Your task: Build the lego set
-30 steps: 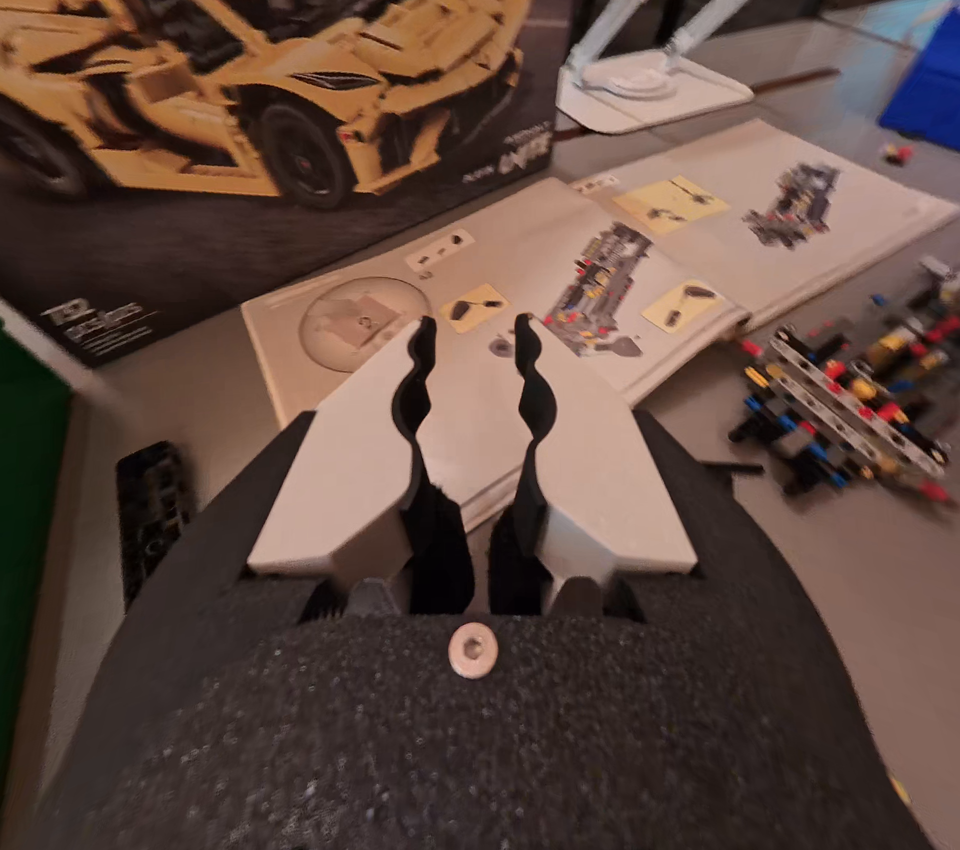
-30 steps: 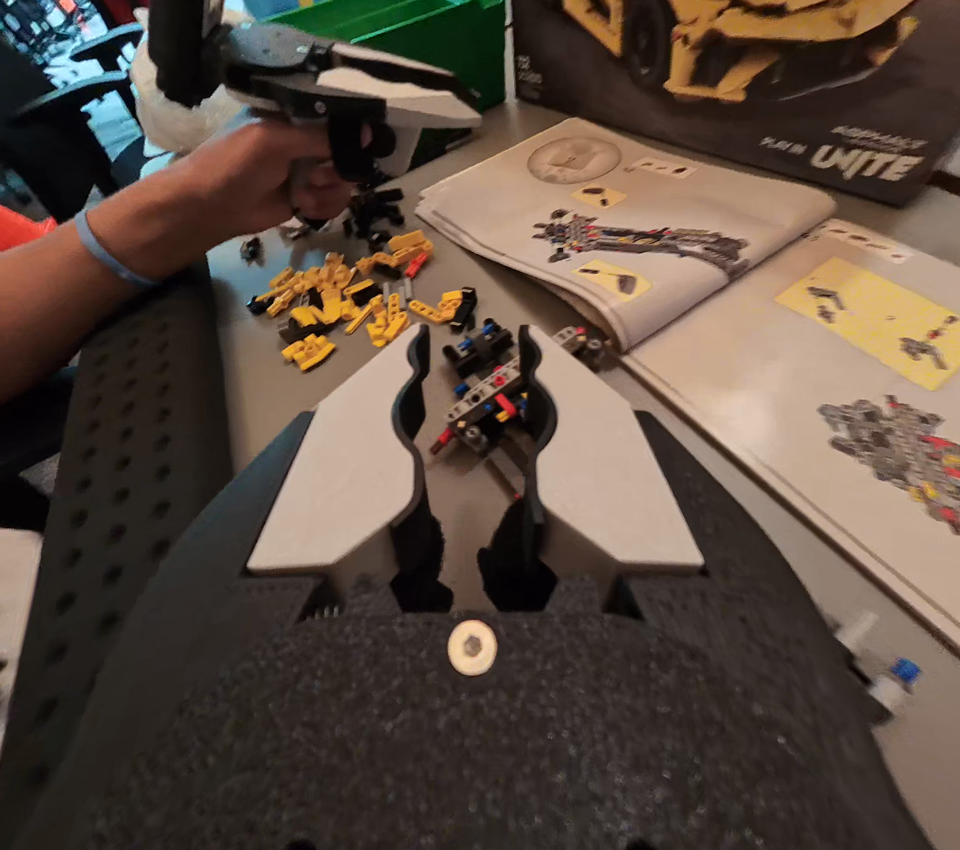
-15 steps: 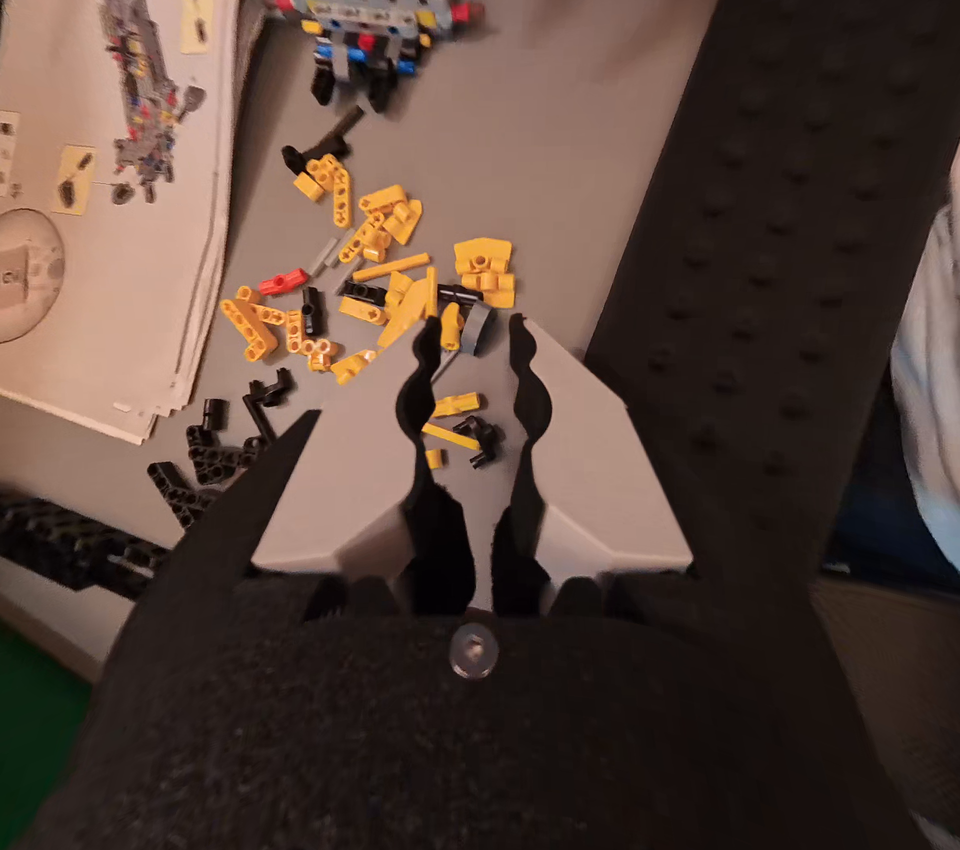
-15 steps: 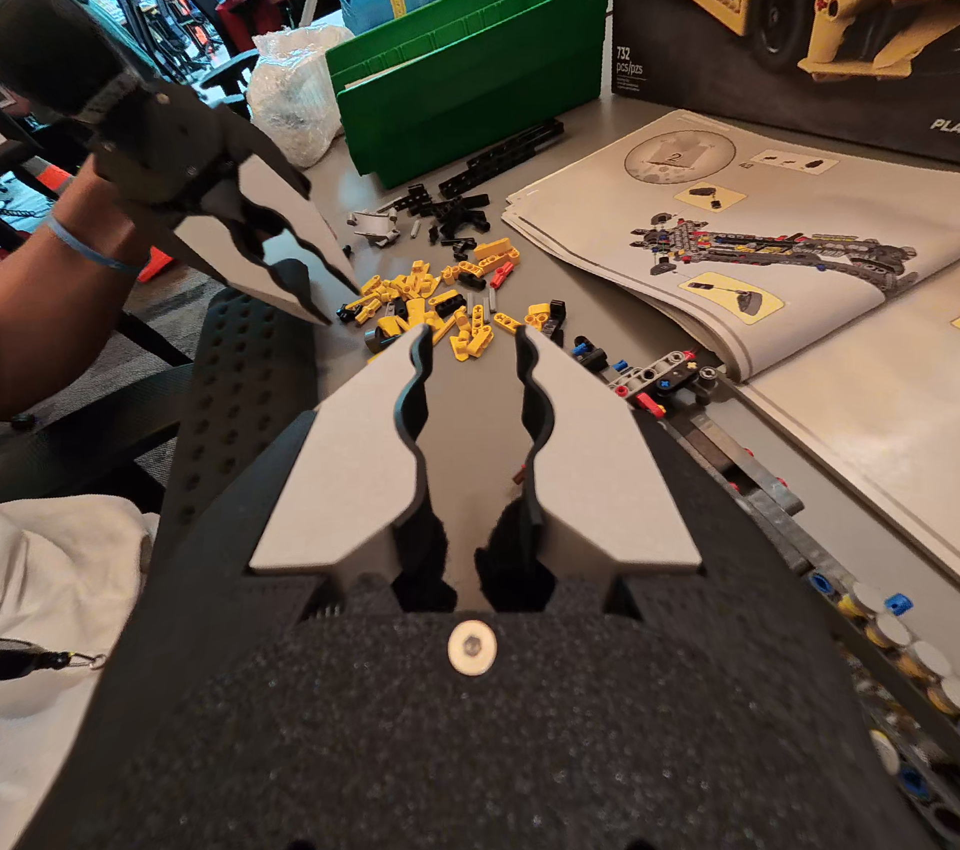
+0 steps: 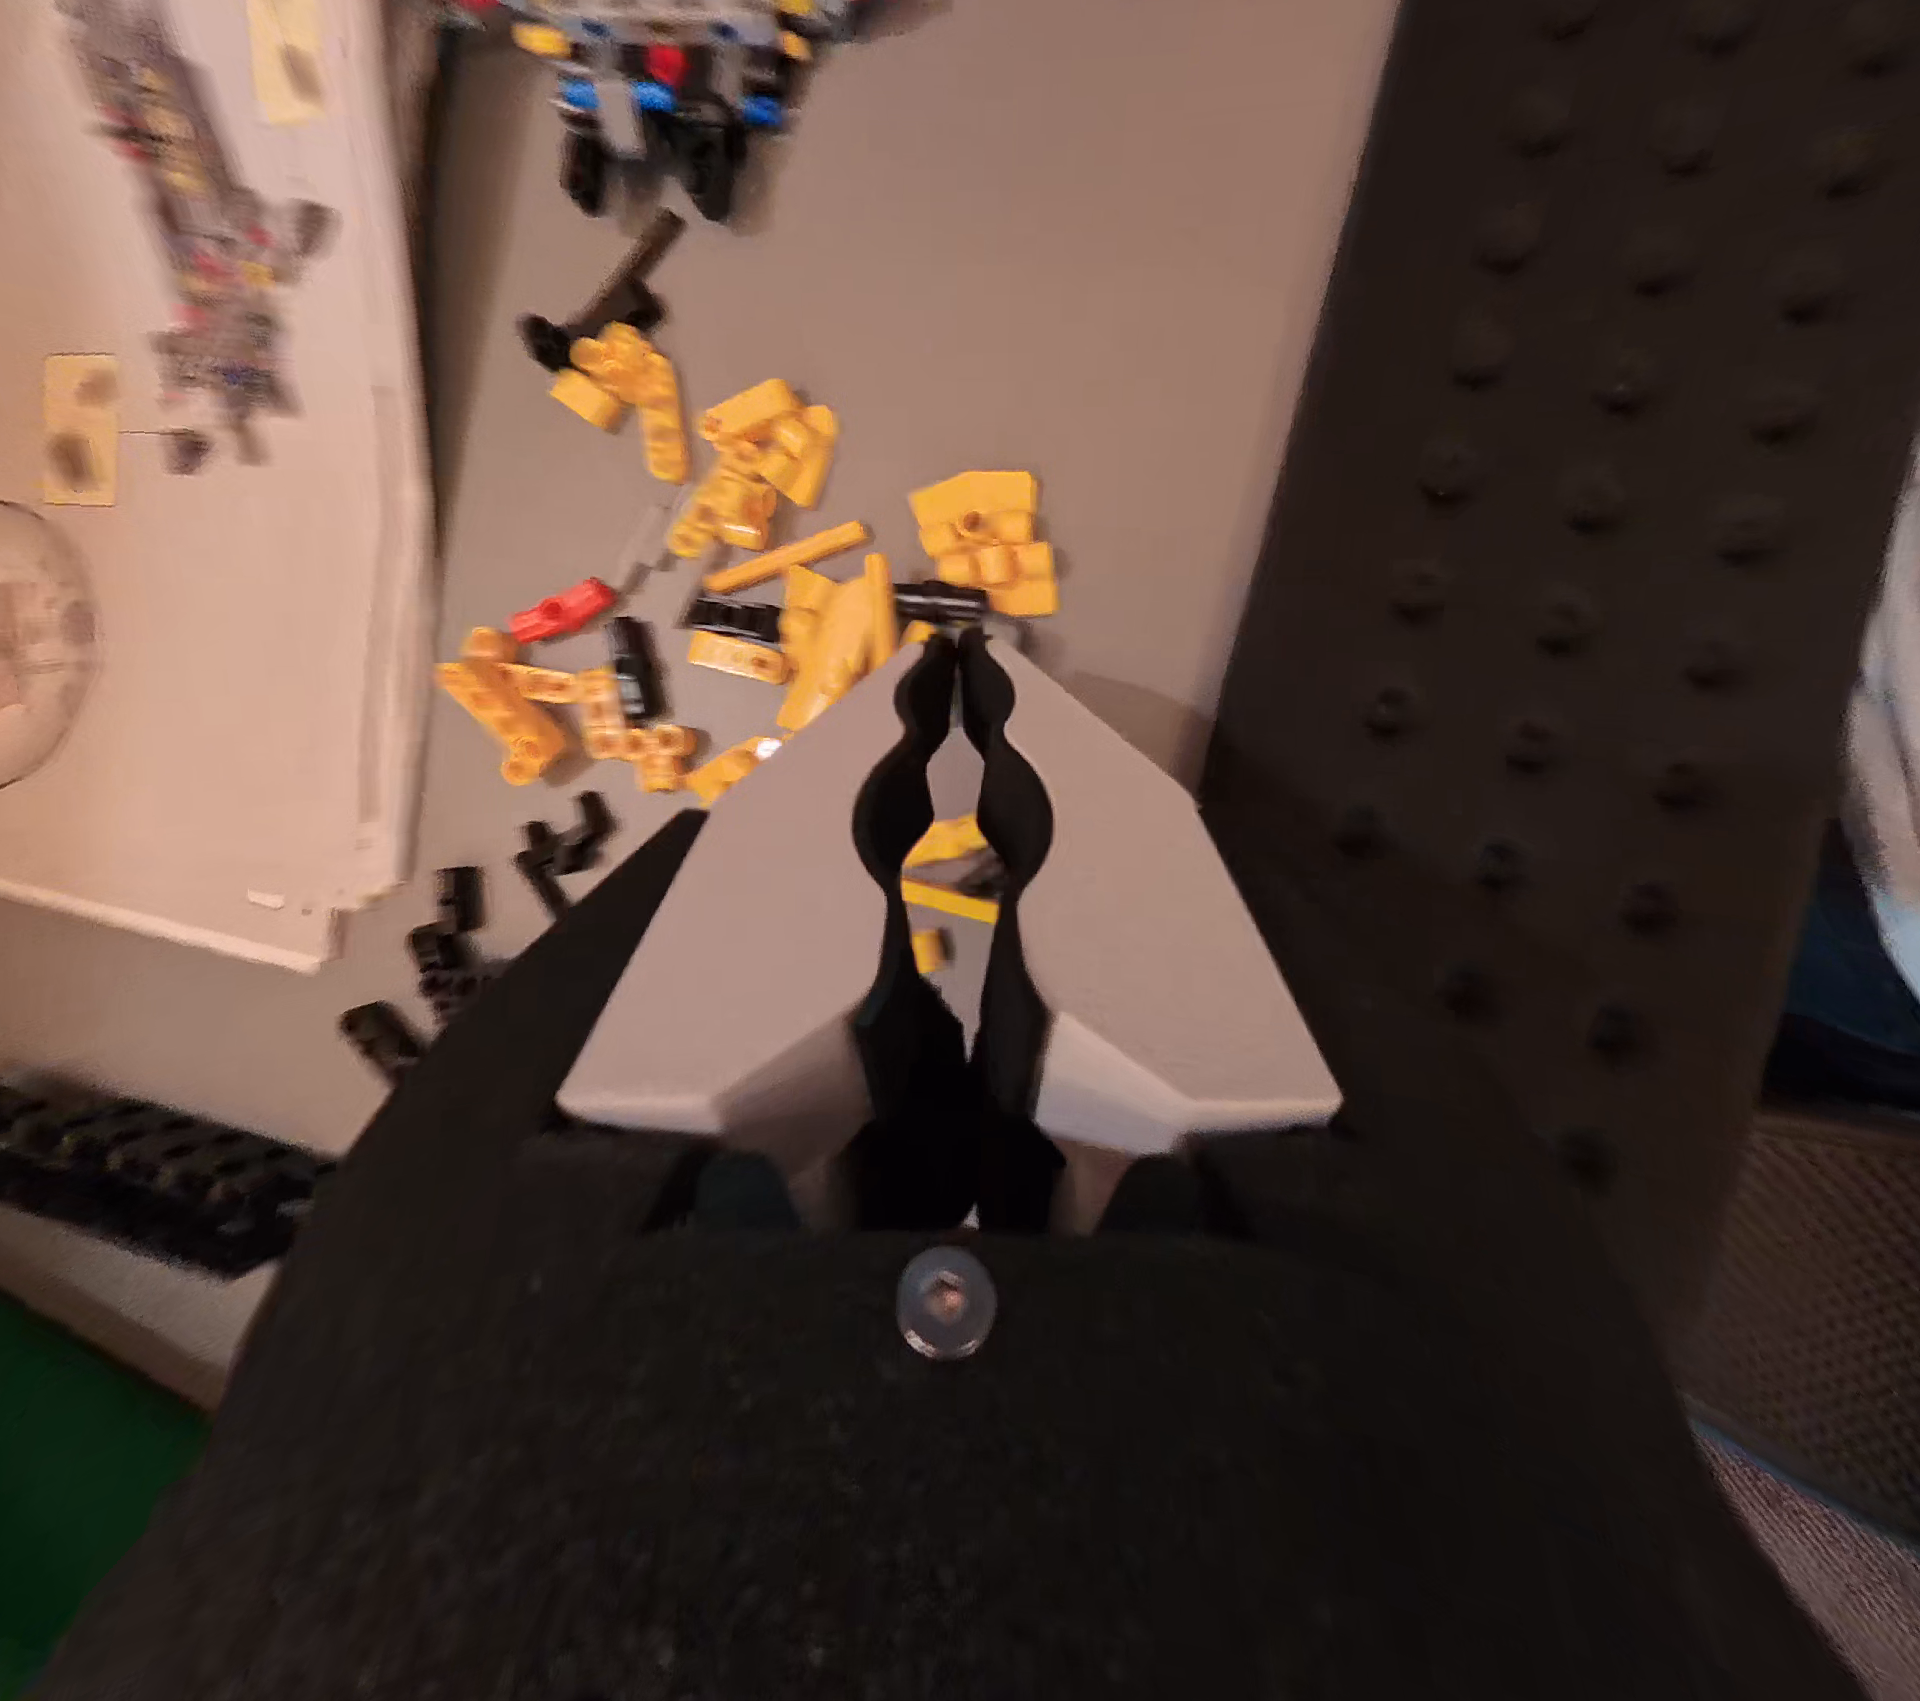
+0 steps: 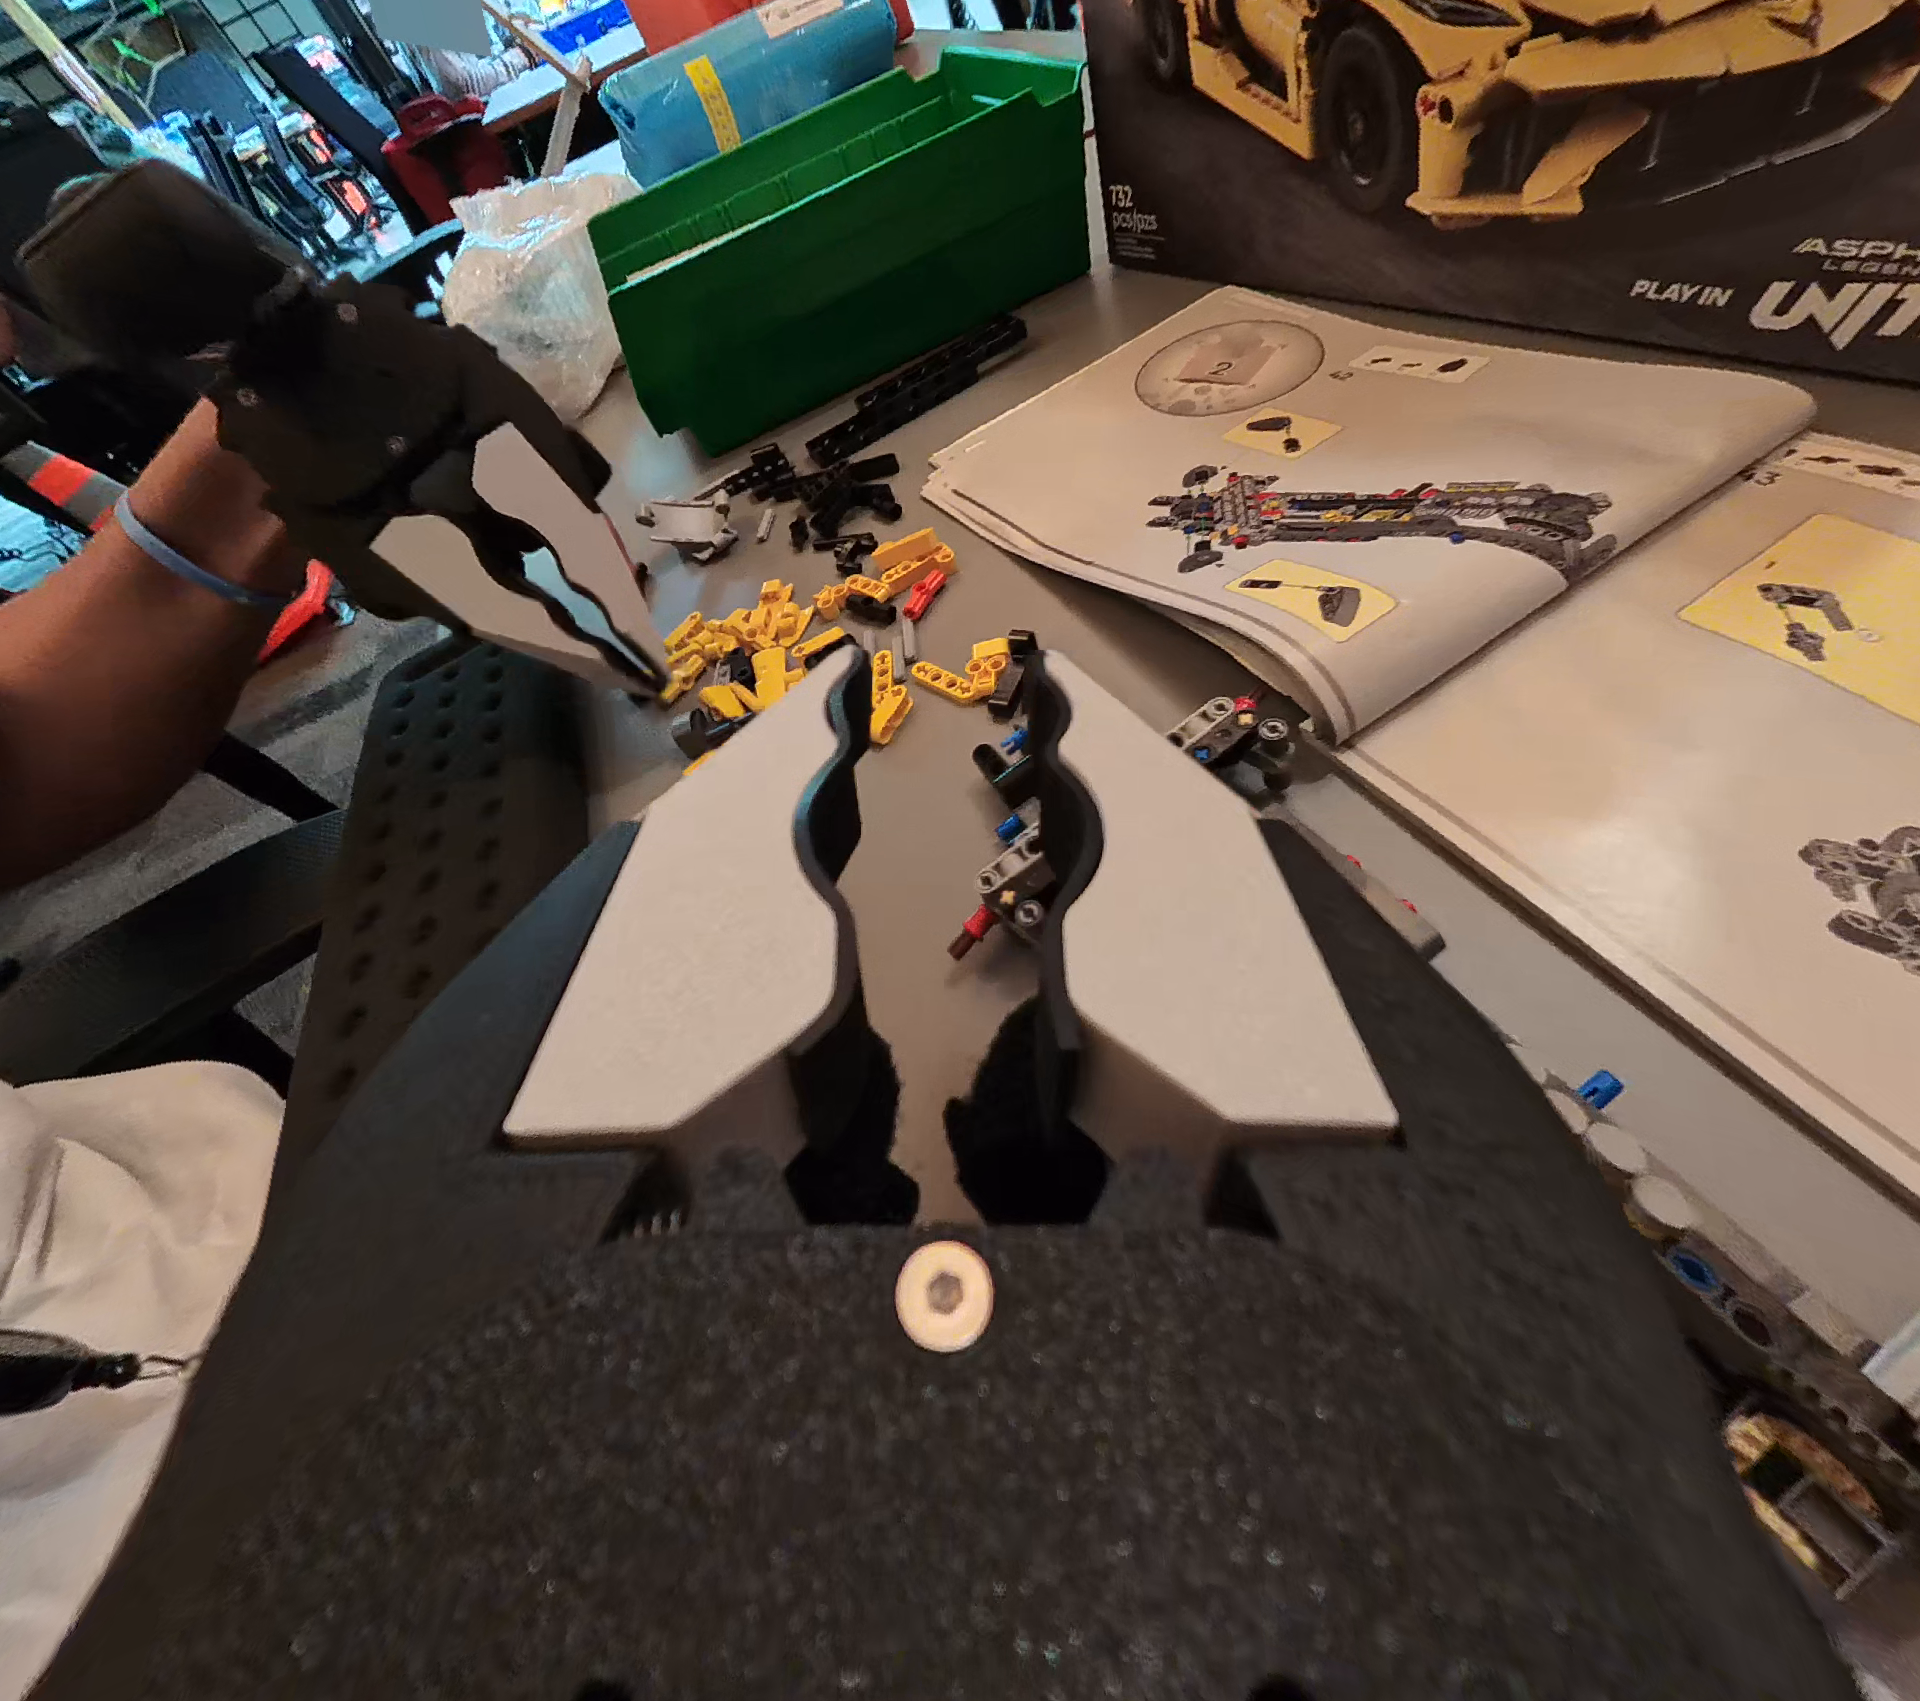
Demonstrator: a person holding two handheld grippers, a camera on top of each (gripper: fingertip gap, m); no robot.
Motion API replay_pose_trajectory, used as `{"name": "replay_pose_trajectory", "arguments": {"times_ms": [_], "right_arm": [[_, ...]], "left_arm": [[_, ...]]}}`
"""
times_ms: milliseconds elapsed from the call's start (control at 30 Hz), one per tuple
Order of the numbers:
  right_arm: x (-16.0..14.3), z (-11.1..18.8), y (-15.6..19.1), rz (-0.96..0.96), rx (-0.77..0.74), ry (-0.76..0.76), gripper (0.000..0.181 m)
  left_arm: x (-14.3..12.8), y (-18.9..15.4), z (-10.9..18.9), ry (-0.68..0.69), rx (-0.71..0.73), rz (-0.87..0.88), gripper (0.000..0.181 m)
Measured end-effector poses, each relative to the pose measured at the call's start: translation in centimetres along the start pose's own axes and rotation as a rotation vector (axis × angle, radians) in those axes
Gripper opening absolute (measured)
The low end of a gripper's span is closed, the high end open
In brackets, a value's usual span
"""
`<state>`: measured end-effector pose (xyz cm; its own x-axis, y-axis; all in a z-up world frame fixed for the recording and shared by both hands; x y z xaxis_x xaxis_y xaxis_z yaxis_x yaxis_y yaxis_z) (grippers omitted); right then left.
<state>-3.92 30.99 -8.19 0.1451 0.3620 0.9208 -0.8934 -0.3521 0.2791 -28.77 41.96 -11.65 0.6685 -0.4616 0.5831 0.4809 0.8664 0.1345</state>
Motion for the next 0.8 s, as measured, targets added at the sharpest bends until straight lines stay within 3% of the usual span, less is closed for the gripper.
{"name": "replay_pose_trajectory", "arguments": {"times_ms": [67,133,233,367,633,800], "right_arm": [[0.2,0.4,-0.4,-0.007,-0.013,-0.017,0.028],[0.3,0.8,-0.9,-0.020,-0.024,-0.029,0.028],[0.4,1.2,-1.3,-0.056,-0.015,-0.049,0.028],[0.5,1.3,-1.3,-0.070,0.000,-0.063,0.028],[0.3,1.1,-1.3,-0.067,-0.002,-0.045,0.028],[0.4,1.2,-1.4,-0.061,-0.014,-0.060,0.028]], "left_arm": [[1.3,0.5,0.9,-0.056,0.052,0.015,0.000],[2.5,-0.2,1.4,-0.083,-0.003,0.024,0.001],[1.8,-0.7,0.5,0.056,-0.012,-0.056,0.015],[0.4,-0.2,-0.9,0.138,-0.073,-0.054,0.017],[-0.2,-0.2,-2.0,0.137,-0.107,-0.070,0.007],[0.5,0.2,-0.7,0.063,-0.074,-0.035,0.007]]}}
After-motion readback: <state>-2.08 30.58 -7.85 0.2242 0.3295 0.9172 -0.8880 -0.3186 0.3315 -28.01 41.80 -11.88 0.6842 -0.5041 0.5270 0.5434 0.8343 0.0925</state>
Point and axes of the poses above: each gripper's, where its closed fingertips meet, z back along the fingers, x out of its top, y = z × x across the jaws, the point moved 8 cm from there along z, back along the fingers, and after that the axes turned 3 degrees about -x, right-handed, at the moved point
